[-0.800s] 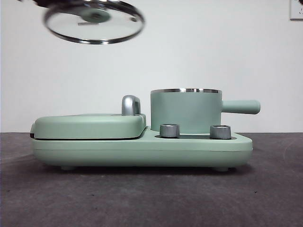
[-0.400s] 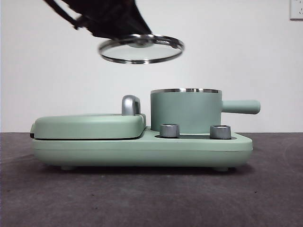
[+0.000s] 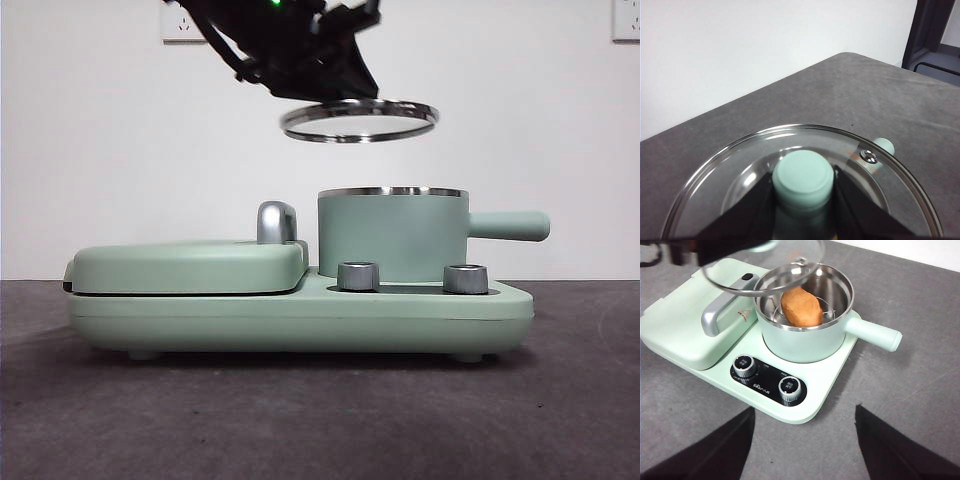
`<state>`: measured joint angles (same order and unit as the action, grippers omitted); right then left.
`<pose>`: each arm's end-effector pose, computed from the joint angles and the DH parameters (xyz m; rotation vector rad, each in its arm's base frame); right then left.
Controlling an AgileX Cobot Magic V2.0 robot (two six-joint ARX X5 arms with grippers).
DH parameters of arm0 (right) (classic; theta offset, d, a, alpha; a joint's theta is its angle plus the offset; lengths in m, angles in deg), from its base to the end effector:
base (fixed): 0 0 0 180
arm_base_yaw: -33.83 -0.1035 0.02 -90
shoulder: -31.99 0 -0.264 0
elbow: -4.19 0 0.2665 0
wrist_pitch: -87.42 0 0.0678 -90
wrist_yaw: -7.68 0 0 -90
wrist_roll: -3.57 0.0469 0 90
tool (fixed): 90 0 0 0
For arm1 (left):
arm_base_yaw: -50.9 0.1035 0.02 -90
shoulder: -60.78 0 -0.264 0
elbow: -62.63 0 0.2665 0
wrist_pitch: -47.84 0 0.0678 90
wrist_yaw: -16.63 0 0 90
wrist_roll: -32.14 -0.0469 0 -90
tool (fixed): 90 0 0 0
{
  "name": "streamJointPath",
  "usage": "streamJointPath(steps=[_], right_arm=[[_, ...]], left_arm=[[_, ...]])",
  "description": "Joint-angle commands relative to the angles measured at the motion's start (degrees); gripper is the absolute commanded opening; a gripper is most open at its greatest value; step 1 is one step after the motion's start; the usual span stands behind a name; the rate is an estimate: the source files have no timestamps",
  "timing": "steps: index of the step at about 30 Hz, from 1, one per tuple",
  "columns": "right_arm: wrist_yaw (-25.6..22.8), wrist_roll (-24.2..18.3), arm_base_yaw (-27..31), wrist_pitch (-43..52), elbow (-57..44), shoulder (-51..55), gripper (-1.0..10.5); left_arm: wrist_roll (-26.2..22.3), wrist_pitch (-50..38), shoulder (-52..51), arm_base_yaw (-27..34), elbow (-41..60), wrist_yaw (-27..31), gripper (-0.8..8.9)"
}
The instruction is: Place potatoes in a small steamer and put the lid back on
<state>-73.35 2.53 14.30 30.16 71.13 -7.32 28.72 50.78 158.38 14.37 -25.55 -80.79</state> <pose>0.1399 0.0574 0.3379 -0.0655 0.5158 0.4909 0.3415 -0.2605 0.2971 0.1121 0.1912 -0.7704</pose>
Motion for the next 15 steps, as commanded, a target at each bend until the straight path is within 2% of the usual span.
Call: streamJointPath(steps=[1, 15], right_arm=[[-0.04, 0.63, -0.22, 0.48, 0.26, -0.26, 3.1], [-0.24, 0.61, -0.22, 0.5, 0.26, -0.26, 3.1]], left_arm=[[-0.46, -1.99, 3.02, -0.68, -4.35, -0.59, 0.09], [-2.58, -5.29, 11.1, -1.01, -8.79, -1.64, 0.09]])
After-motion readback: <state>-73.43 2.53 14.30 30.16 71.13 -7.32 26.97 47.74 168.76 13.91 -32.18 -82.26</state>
